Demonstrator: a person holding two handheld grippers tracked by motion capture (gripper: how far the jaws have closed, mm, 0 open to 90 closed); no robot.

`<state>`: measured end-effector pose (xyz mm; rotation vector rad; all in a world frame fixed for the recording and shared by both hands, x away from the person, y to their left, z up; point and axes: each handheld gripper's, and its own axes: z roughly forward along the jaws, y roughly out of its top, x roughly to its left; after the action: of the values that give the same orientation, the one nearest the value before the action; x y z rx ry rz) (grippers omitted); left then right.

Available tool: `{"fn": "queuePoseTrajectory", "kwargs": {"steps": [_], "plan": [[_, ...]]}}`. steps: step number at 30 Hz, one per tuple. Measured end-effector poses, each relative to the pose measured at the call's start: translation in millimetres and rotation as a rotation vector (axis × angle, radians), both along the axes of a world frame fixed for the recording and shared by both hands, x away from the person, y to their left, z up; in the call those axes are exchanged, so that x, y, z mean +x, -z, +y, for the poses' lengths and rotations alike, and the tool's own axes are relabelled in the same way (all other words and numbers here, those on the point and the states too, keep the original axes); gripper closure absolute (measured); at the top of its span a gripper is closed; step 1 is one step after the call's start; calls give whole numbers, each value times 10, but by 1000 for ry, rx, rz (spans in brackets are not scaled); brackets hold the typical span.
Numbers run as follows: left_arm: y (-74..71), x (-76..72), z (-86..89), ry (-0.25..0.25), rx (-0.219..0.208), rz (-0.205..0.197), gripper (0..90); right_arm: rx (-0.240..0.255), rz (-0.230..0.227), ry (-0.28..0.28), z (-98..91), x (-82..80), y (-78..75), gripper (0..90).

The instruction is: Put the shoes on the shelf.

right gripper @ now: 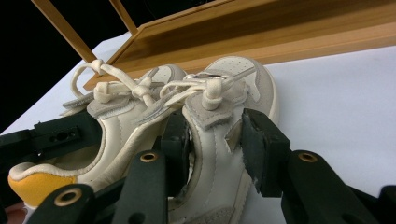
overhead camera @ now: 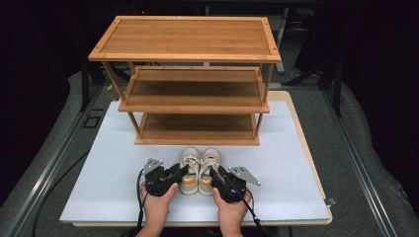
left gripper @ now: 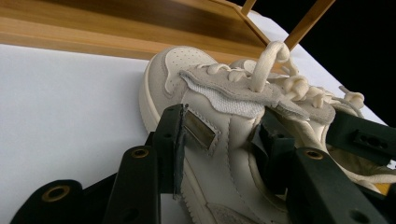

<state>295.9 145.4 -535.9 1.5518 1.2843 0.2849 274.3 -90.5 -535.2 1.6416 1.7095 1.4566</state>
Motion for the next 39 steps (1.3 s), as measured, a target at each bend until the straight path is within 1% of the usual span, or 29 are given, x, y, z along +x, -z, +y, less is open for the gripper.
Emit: {"fn": "queuePoseTrajectory", "kwargs": {"steps": [4,5,8,9,10,13,15,16,17,18,19,20,22,23,24,26,27,28,29,30,31,32,33,34,35,37,38,39], "plan": [[-41,5,1,0,-3,1,592,9,-4,0,0,5,-21,628],[-55,5,4,3,0,2,591,8,2,-5,-4,3,-37,628],[-96,3,11,5,-4,-2,591,11,-2,-5,-4,3,-81,628],[-116,3,14,7,-5,-5,592,3,-8,13,4,3,-118,628],[-145,2,19,9,-5,-10,592,14,-14,-6,-2,2,-137,627],[-187,0,26,8,-11,-14,592,15,-26,-4,2,5,-169,627],[-228,-1,34,7,-17,-20,592,13,-23,-16,-3,1,-228,626],[-270,1,40,9,-16,-20,592,11,-33,-12,7,4,-274,626],[-270,1,40,9,-16,-20,592,11,-33,-12,7,4,-274,626],[-301,4,45,12,-14,-21,592,11,-29,-19,4,3,-289,626],[-328,6,48,12,-12,-23,592,10,-34,-14,10,8,-319,626],[-382,8,49,10,-9,-31,592,11,-36,-15,14,13,-368,625],[-405,11,53,11,-5,-32,592,7,-36,-14,17,15,-392,626],[-426,15,56,12,-4,-34,592,11,-48,-10,24,22,-408,626],[-449,20,59,11,-6,-34,592,14,-48,-13,27,33,-450,625],[-475,24,65,14,-4,-34,592,15,-43,-19,26,34,-467,625],[-498,24,66,11,-5,-35,592,3,-39,-2,33,35,-483,625],[-518,25,66,11,-3,-37,592,12,-41,-30,23,36,-505,625],[-544,25,69,11,-3,-39,592,6,-45,-8,38,39,-524,625],[-560,25,71,12,-3,-40,592,7,-44,-9,40,39,-550,625],[-580,28,74,12,-6,-40,592,7,-41,-23,32,37,-567,625],[-600,30,75,12,-10,-42,592,11,-53,-13,40,42,-584,625],[-620,29,76,12,-12,-44,592,13,-51,-20,35,41,-607,625],[-639,30,76,12,-12,-46,593,15,-59,-18,39,44,-651,625],[-658,31,76,13,-10,-48,593,15,-59,-18,39,44,-651,625],[-689,33,78,11,-14,-53,592,-3,-58,-6,47,44,-698,624],[-717,35,87,12,-21,-50,593,0,-57,-9,51,47,-744,624],[-717,35,87,12,-21,-50,593,0,-57,-9,51,47,-744,624]]}}
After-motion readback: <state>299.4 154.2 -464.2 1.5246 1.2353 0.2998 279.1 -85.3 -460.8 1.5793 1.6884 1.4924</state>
